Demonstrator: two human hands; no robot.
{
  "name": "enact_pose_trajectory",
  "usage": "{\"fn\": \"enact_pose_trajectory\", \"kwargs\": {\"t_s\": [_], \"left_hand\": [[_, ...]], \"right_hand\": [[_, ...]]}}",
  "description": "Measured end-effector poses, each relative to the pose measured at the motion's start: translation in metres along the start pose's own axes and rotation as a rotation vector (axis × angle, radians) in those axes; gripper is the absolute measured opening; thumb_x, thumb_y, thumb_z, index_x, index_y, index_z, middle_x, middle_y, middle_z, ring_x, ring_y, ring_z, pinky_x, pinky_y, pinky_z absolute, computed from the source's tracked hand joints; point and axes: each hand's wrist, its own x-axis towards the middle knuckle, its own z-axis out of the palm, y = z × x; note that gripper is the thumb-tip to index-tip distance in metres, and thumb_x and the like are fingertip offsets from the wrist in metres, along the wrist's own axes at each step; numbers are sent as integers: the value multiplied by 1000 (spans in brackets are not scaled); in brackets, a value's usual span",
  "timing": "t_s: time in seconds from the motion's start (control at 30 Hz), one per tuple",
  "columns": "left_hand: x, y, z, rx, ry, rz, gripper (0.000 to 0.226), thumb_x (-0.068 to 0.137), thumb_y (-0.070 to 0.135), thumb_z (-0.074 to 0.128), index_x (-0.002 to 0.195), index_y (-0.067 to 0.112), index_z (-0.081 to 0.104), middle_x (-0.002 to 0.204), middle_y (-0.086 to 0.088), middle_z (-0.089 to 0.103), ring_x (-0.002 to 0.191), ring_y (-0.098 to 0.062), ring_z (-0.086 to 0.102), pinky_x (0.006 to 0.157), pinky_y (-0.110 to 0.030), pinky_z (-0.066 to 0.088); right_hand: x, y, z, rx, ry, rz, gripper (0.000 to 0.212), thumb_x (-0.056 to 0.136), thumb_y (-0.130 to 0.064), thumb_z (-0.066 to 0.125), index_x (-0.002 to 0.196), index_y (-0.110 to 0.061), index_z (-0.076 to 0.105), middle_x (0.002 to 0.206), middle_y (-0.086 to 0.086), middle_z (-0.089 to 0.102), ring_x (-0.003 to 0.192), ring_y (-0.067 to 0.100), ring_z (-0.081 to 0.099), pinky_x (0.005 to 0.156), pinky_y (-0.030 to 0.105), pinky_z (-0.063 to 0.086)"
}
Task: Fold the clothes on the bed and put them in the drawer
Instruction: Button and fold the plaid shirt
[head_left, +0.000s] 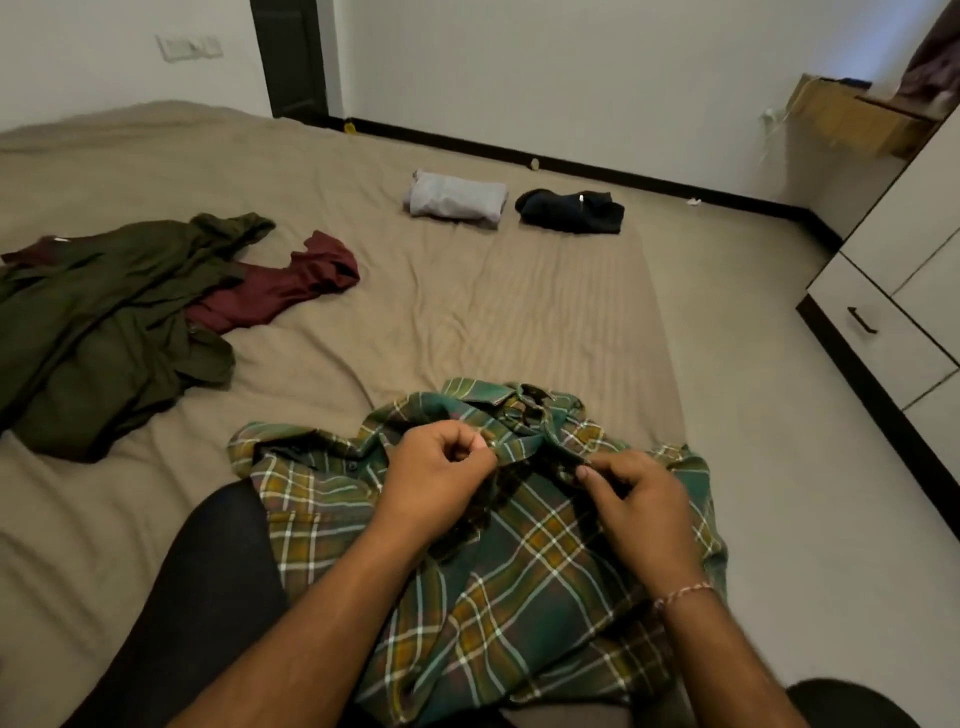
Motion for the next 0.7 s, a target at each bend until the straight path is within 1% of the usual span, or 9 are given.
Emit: {"fn": "enact_pose_trajectory", "kwargs": {"t_s": [0.07,0.13,0.23,0.27,0.33,0.47,0.57,0.63,0.7], "left_hand": [[-20,-1,9,28,-55,-44,15,83,14,74,68,14,71,57,7,63,53,-6,54,56,-25,44],[-41,-3,18,24,-92,-59,15,82,14,77,68,15,73,59,6,67,54,-5,57,56,-24,47],[-70,-6,27,-56,-100,-73,13,84,14,80,71,14,77,69,1,74,63,-5,65,63,-23,52],[-77,-9,30,-99,-93,-82,13,84,14,81,72,13,77,70,-1,75,64,-6,65,64,-24,52],[-91,-14,34,-161,-82,-103,12,85,14,81,73,14,78,71,-2,75,65,-7,66,65,-27,53],[-101,-24,36,-178,-74,-101,10,86,16,82,76,17,78,75,1,76,71,-9,70,72,-32,57],[-96,-26,38,-158,-68,-61,11,88,16,81,78,19,77,78,3,76,75,-8,71,72,-28,57],[-94,-29,40,-150,-41,-37,12,88,15,80,78,19,76,79,3,76,76,-8,70,72,-25,55],[-95,-31,41,-155,-16,-25,13,88,14,79,77,19,75,79,2,75,76,-7,69,70,-22,54]], "right_hand": [[-25,2,-10,32,-62,47,14,91,-19,76,99,-30,81,96,-20,70,90,-10,60,85,19,48],[-50,-2,-15,175,-104,134,20,90,-15,78,103,-30,80,96,-20,74,91,-7,65,88,17,51],[-83,-15,-12,537,-98,273,27,88,-1,77,100,-25,77,83,-7,75,82,8,70,80,23,59],[-92,-18,-8,658,-85,311,28,88,3,75,102,-21,77,80,-4,73,81,12,68,80,25,59],[-107,-22,-4,808,-57,356,33,87,9,72,109,-16,75,81,-3,70,85,16,66,85,32,58],[-118,-24,1,910,-23,398,43,87,13,69,116,-18,73,85,-2,69,88,17,66,89,41,56],[-115,-24,5,952,3,419,42,86,14,70,115,-17,73,91,5,72,96,23,68,96,45,55],[-115,-22,10,964,1,427,41,86,15,70,114,-16,73,94,10,72,98,24,68,97,44,55],[-116,-24,13,965,-21,435,42,87,16,68,115,-16,72,93,10,70,93,21,67,93,40,56]]}}
